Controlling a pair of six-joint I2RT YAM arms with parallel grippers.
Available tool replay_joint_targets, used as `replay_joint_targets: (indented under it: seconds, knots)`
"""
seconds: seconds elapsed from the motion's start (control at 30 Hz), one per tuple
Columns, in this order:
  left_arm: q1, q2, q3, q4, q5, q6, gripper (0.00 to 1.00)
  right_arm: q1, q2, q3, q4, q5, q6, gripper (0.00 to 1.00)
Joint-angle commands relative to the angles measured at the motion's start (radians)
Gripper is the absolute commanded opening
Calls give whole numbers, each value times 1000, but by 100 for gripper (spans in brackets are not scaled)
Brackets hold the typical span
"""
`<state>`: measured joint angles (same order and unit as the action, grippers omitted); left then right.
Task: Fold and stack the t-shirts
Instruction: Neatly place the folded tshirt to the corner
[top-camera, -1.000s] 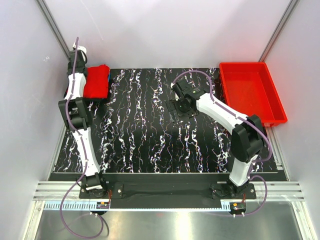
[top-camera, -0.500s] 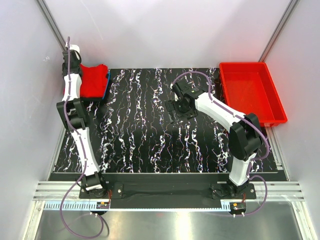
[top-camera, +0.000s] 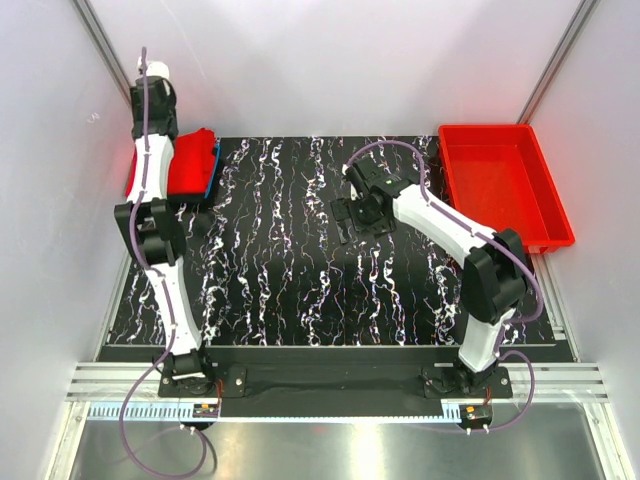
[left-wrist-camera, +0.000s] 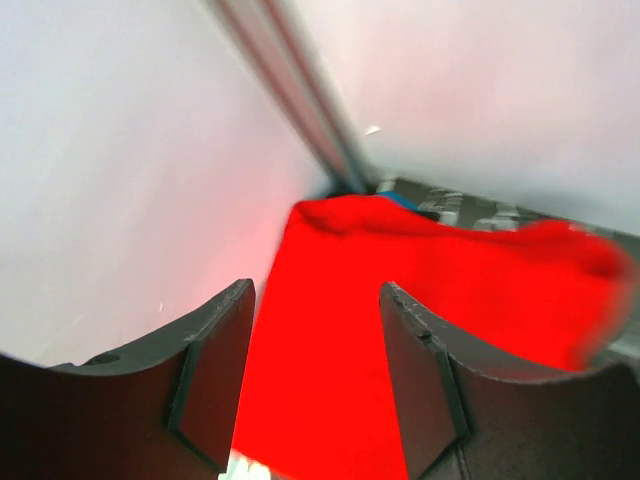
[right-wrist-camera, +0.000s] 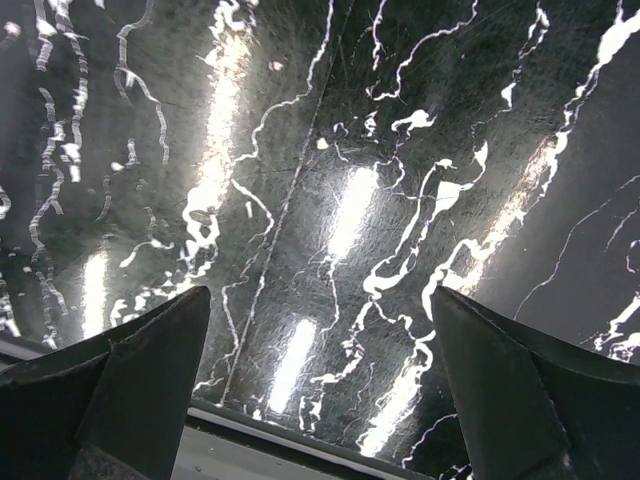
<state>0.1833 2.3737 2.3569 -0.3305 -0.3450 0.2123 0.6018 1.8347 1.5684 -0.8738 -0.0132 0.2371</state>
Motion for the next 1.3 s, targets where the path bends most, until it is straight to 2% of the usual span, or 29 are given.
replay_joint_targets:
  seconds: [0.0, 0.2, 0.4, 0.43, 0.5, 0.53, 0.57, 0.6, 0.63, 0.67, 0.7, 0.77, 0.8, 0.83, 0.87, 0.93, 0.97, 1.0, 1.03, 1.07, 1.1, 1.13, 1.2, 1.27]
  knots:
    - [-90, -223, -114, -16, -57, -78, 58, -5, -124, 10, 10, 2, 24, 100]
    - [-287, -484, -346, -169, 58, -329, 59, -20, -305, -116, 82, 1, 70, 100]
    - [-513, -701, -543, -303, 162, -506, 61, -30, -558, -361, 219, -62, 175, 100]
    - [-533, -740, -594, -315, 182, -537, 61, -31, -592, -433, 240, -74, 209, 100]
    - [-577, -838, -795, -291, 222, -594, 61, -31, -699, -505, 303, -64, 243, 100]
    - [-590, -945, -867, -280, 218, -614, 61, -31, -742, -587, 329, -56, 276, 100]
    - [-594, -1012, -1024, -240, 257, -634, 62, -30, -832, -635, 388, -42, 295, 100]
    - [-594, -1077, -1100, -211, 285, -681, 63, -30, -885, -689, 424, -21, 316, 100]
    - [-594, -1207, -1172, -161, 310, -704, 63, -31, -940, -802, 462, -10, 371, 100]
    - [-599, -1273, -1255, -133, 366, -732, 63, -31, -1050, -861, 526, 4, 408, 100]
    - [-602, -1339, -1395, -105, 386, -790, 64, -33, -1107, -917, 557, 7, 444, 100]
    - [-608, -1550, -1540, -49, 411, -855, 65, -33, -1263, -1082, 639, 7, 523, 100]
    - [-608, -1627, -1665, -39, 413, -916, 66, -31, -1317, -1135, 660, 7, 550, 100]
    - [-608, -1692, -1715, -35, 413, -944, 66, -31, -1374, -1228, 670, 39, 623, 100]
    - [-608, -1820, -1758, -41, 419, -968, 66, -31, -1487, -1267, 664, 48, 661, 100]
    - [-608, -1942, -1878, -47, 432, -1021, 67, -31, -1606, -1367, 630, 44, 787, 100]
    - [-610, -2017, -1915, -54, 437, -1040, 68, -31, -1734, -1399, 596, 35, 824, 100]
    - [-610, -2153, -1944, -59, 436, -1074, 71, -31, -1800, -1426, 573, 19, 858, 100]
    - [-610, -2238, -1999, -89, 431, -1093, 72, -31, -1827, -1438, 550, 16, 899, 100]
    - [-610, -2312, -2022, -114, 411, -1113, 73, -31, -1750, -1427, 549, 16, 887, 100]
    - [-610, -2472, -2044, -136, 403, -1154, 73, -31, -1720, -1420, 556, -8, 883, 100]
    - [-610, -2540, -2070, -180, 402, -1178, 73, -30, -1703, -1411, 562, -14, 875, 100]
    - [-613, -2491, -2088, -194, 483, -1170, 72, -31, -1718, -1426, 585, -42, 877, 100]
    - [-611, -2484, -2143, -102, 558, -1205, 72, -31, -1810, -1456, 527, -42, 918, 100]
